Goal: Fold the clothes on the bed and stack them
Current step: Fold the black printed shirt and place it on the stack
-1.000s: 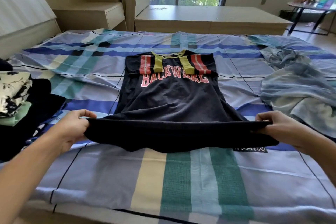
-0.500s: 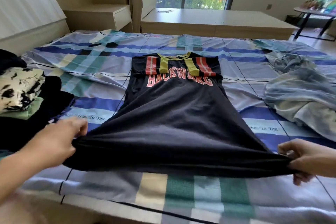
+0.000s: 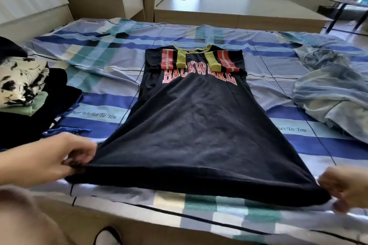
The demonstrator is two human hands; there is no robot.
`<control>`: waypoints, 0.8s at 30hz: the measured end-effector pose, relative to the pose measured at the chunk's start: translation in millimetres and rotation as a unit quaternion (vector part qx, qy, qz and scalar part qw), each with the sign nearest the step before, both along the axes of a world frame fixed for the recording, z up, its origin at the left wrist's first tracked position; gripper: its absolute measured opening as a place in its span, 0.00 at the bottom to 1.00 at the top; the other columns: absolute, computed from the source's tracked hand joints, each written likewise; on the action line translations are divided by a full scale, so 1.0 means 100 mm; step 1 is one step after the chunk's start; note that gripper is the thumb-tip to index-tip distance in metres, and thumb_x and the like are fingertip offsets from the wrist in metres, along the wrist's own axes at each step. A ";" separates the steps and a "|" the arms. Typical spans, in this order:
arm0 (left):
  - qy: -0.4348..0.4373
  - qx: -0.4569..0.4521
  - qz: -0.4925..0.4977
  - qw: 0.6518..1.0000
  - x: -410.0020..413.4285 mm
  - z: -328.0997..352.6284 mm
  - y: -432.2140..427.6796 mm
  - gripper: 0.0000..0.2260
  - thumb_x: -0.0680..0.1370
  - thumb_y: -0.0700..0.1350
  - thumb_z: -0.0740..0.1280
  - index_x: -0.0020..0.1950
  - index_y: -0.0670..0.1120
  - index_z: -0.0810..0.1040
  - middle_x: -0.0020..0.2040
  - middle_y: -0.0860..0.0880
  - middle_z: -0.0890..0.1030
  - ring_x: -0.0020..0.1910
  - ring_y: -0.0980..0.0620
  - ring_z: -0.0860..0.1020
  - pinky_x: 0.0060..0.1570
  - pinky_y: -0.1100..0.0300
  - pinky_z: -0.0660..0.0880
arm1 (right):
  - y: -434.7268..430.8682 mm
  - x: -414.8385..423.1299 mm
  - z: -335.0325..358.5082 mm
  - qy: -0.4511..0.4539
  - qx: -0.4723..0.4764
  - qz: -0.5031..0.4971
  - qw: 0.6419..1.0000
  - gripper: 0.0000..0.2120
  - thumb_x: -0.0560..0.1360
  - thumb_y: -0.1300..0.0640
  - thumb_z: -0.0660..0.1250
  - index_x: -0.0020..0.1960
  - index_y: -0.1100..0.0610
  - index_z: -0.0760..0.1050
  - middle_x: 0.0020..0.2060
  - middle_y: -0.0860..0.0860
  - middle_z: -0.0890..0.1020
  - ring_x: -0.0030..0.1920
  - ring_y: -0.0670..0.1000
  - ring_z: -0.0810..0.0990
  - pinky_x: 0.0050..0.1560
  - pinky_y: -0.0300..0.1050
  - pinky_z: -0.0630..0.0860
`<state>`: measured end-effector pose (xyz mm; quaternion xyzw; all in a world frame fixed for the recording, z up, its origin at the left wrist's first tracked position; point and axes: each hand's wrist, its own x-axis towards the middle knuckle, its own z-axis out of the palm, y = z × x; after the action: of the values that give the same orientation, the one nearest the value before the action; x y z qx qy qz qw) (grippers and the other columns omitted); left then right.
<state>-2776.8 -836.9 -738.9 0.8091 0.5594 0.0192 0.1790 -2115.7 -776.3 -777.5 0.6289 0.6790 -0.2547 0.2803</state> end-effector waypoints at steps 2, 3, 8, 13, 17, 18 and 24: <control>-0.039 -0.126 -0.029 0.991 0.09 0.05 -0.02 0.09 0.68 0.57 0.78 0.41 0.61 0.78 0.35 0.58 0.76 0.33 0.56 0.76 0.33 0.59 0.75 | 0.02 -0.03 0.02 -0.055 0.049 -0.007 0.997 0.32 0.45 0.38 0.69 0.49 0.27 0.66 0.36 0.46 0.79 0.40 0.46 0.79 0.47 0.48 0.79; -0.070 -0.156 -0.023 0.985 0.15 0.05 0.02 0.10 0.68 0.62 0.76 0.44 0.62 0.80 0.37 0.57 0.78 0.36 0.52 0.78 0.36 0.54 0.77 | 0.07 -0.13 0.11 -0.062 0.077 -0.014 0.995 0.34 0.45 0.37 0.70 0.50 0.27 0.65 0.37 0.46 0.79 0.40 0.45 0.78 0.47 0.49 0.78; -0.078 -0.030 0.019 0.996 0.45 -0.03 0.64 0.21 0.67 0.75 0.63 0.55 0.67 0.77 0.53 0.62 0.76 0.54 0.60 0.77 0.51 0.65 0.74 | 0.46 -0.99 0.43 0.155 0.316 0.021 0.936 0.11 0.73 0.41 0.71 0.47 0.42 0.69 0.43 0.40 0.76 0.44 0.39 0.74 0.48 0.47 0.73; -0.029 0.017 0.014 0.999 0.95 -0.29 1.19 0.40 0.67 0.79 0.52 0.73 0.59 0.65 0.75 0.59 0.62 0.75 0.59 0.60 0.72 0.65 0.56 | 0.81 -1.73 0.17 0.304 0.272 0.065 0.911 0.30 0.75 0.33 0.62 0.74 0.41 0.62 0.70 0.39 0.65 0.70 0.43 0.67 0.71 0.45 0.66; 0.060 0.036 -0.014 0.997 1.26 -0.65 1.52 0.47 0.66 0.78 0.35 0.81 0.58 0.48 0.81 0.57 0.41 0.79 0.56 0.35 0.78 0.54 0.40 | 1.29 -2.07 -0.18 0.267 0.274 0.099 0.919 0.34 0.80 0.35 0.56 0.81 0.43 0.48 0.81 0.43 0.46 0.80 0.44 0.43 0.80 0.50 0.43; 0.084 0.018 -0.026 0.996 1.33 -0.71 1.53 0.48 0.65 0.77 0.33 0.82 0.58 0.44 0.81 0.57 0.37 0.78 0.55 0.31 0.78 0.52 0.37 | 1.33 -2.11 -0.25 0.253 0.268 0.099 0.924 0.35 0.80 0.34 0.54 0.81 0.43 0.46 0.81 0.43 0.43 0.80 0.43 0.39 0.80 0.50 0.39; 0.072 0.050 0.005 0.996 1.39 -0.66 2.49 0.41 0.70 0.75 0.39 0.76 0.57 0.64 0.77 0.56 0.61 0.79 0.57 0.53 0.79 0.49 0.43 | 2.38 -2.26 -0.32 0.306 0.305 0.035 0.901 0.34 0.79 0.34 0.56 0.80 0.45 0.54 0.80 0.46 0.55 0.80 0.48 0.53 0.80 0.52 0.49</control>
<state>-2637.5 -587.5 -804.9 0.8134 0.5733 -0.0101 0.0978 -2341.5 -538.0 -809.1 0.5504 0.7975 -0.2048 -0.1384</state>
